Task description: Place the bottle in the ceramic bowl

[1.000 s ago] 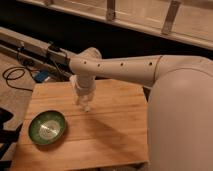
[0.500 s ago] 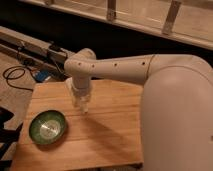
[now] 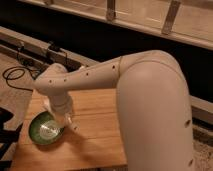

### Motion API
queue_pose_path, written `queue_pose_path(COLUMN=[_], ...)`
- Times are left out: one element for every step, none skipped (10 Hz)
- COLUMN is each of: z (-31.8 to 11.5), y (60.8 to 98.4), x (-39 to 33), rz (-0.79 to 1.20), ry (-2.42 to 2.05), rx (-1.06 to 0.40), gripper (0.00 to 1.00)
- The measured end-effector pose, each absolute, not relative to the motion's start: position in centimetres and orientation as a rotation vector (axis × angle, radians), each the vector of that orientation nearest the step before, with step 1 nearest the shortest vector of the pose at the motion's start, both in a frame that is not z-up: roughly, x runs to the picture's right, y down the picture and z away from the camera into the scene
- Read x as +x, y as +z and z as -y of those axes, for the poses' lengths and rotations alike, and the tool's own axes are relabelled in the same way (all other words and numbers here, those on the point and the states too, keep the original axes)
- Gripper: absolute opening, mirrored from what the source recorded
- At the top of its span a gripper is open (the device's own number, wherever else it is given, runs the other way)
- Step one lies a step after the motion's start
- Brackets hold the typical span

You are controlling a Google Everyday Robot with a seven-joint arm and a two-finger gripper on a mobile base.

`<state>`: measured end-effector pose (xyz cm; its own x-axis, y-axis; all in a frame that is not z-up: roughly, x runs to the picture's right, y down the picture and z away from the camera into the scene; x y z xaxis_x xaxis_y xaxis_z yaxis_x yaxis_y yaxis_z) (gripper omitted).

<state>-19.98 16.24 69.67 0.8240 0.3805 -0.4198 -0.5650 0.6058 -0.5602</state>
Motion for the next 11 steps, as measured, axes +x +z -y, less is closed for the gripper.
queue_pose_path(z=[-18.1, -19.3, -20.4, -21.2, -21.4, -21.4, -21.3, -21.4, -21.4, -21.3, -21.3], y=[68.9, 68.4, 68.1, 68.0, 68.0, 68.0, 68.1, 68.0, 68.0, 68.1, 68.1], x=[-21.2, -22.2, -23.0, -23.8, -24.1, -24.0, -24.0, -24.1, -24.0, -23.9, -24.0], rz=[-0.278, -0.279, -0.280, -0.275, -0.272, -0.273, -0.273, -0.272, -0.273, -0.273, -0.273], ry=[0.458, 0.380, 0.306, 0.250, 0.231, 0.233, 0.235, 0.233, 0.234, 0.236, 0.235], rx=[-0.749, -0.758, -0.766, -0.775, -0.778, -0.777, -0.777, -0.777, -0.777, -0.777, -0.777], gripper=[0.00, 0.00, 0.00, 0.00, 0.00, 0.05, 0.15, 0.23, 0.34, 0.47, 0.53])
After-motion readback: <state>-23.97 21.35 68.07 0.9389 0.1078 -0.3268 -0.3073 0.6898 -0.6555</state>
